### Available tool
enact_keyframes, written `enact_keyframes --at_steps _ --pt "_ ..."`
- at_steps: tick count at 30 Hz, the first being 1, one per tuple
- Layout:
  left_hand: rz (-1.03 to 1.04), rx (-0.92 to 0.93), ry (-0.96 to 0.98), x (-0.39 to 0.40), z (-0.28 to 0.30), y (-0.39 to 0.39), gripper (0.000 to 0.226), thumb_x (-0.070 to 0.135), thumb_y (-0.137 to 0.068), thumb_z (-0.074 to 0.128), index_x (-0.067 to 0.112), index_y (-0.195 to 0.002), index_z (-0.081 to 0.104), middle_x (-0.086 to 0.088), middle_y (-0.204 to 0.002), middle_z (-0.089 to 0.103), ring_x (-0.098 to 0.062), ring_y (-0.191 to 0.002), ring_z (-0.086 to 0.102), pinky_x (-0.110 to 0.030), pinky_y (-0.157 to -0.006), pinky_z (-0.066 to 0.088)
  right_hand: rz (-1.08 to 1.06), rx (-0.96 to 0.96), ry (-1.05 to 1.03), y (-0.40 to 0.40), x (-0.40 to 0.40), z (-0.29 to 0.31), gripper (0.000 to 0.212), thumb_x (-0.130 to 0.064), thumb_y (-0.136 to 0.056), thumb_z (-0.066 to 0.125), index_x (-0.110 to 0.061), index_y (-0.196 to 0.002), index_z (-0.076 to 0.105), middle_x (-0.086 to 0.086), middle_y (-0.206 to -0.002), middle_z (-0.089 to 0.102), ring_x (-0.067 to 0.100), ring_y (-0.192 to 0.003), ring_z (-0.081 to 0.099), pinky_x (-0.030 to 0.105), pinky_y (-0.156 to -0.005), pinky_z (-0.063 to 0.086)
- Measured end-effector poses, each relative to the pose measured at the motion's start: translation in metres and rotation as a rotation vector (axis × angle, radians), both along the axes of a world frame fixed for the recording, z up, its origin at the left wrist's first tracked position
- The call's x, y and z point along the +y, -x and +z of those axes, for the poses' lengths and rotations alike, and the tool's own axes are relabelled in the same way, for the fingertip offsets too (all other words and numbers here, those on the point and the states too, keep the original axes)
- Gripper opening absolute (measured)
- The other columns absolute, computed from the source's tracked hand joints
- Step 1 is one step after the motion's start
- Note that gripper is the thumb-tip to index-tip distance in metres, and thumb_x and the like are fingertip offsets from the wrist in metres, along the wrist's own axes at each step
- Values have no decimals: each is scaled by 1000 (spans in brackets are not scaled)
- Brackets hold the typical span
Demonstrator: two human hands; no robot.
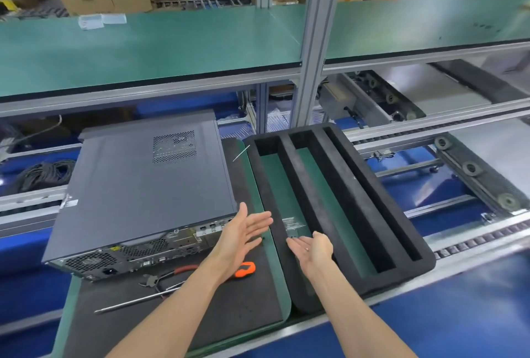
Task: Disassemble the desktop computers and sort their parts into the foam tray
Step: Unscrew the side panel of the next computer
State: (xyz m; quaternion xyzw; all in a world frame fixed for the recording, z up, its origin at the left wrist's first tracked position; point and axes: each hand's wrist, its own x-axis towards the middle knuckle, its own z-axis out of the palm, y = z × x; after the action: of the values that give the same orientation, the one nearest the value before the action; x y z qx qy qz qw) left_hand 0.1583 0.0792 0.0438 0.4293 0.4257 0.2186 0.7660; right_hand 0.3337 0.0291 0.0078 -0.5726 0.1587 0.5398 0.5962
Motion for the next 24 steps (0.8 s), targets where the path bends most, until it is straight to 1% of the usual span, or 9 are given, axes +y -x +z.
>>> enact_keyframes --at_steps 3,5,9,12,14,16,19,21,24 --pt "0 20 -4 2 1 -2 76 74 -90 27 23 -128 68 8 -129 68 -8 -130 54 -42 -118 31 -12 -82 27 -7 10 3 37 -7 -104 40 15 -133 45 28 -108 58 43 -91 64 51 -95 54" --pt "4 25 -1 4 1 -3 76 73 -91 27 21 -129 67 8 -129 68 -8 -130 54 -42 -118 31 -6 -111 86 -14 11 -1 34 -7 -103 40 17 -124 51 29 -106 64 40 -81 67 46 -90 55" --pt "-13 45 -15 4 2 -2 75 73 -92 26 23 -130 66 10 -130 67 -4 -129 54 -42 -118 31 73 -72 125 -22 10 -12 41 -14 -105 38 18 -124 53 34 -128 59 45 -111 63 47 -104 48" --pt "-31 63 -24 6 2 -1 75 74 -93 25 24 -132 65 12 -133 65 -3 -131 52 -41 -119 29 144 -36 105 -21 10 -13 49 -21 -108 36 17 -140 41 33 -144 46 45 -129 51 48 -105 45" --pt "-46 74 -27 6 3 -1 74 73 -93 23 26 -133 64 13 -134 64 -3 -133 50 -41 -120 27 166 -20 88 -23 8 -16 52 -24 -109 34 13 -145 36 31 -148 43 44 -133 48 49 -108 43" --pt "-61 77 -27 4 5 1 70 70 -96 23 28 -134 63 13 -136 63 -4 -135 47 -42 -121 25 194 -77 100 -25 6 -15 45 -22 -107 35 11 -133 51 29 -136 56 40 -117 62 46 -99 50" --pt "-60 85 -27 -2 10 8 60 62 -100 28 28 -132 66 14 -136 63 -5 -135 48 -44 -121 26 208 -284 170 -19 6 -9 34 -15 -100 42 8 -100 66 22 -94 74 31 -75 70 36 -70 55" --pt "-39 91 -17 -7 12 16 55 57 -102 30 28 -129 68 14 -135 63 -6 -134 49 -45 -119 29 221 -366 167 -9 9 1 30 -14 -95 47 6 -95 69 16 -77 72 28 -65 65 32 -60 50" --pt "3 100 -3 -12 13 35 53 52 -104 32 24 -123 73 10 -133 66 -10 -131 54 -43 -114 37 279 -401 88 16 17 17 28 -18 -93 52 2 -86 70 13 -69 71 26 -59 62 33 -59 50"
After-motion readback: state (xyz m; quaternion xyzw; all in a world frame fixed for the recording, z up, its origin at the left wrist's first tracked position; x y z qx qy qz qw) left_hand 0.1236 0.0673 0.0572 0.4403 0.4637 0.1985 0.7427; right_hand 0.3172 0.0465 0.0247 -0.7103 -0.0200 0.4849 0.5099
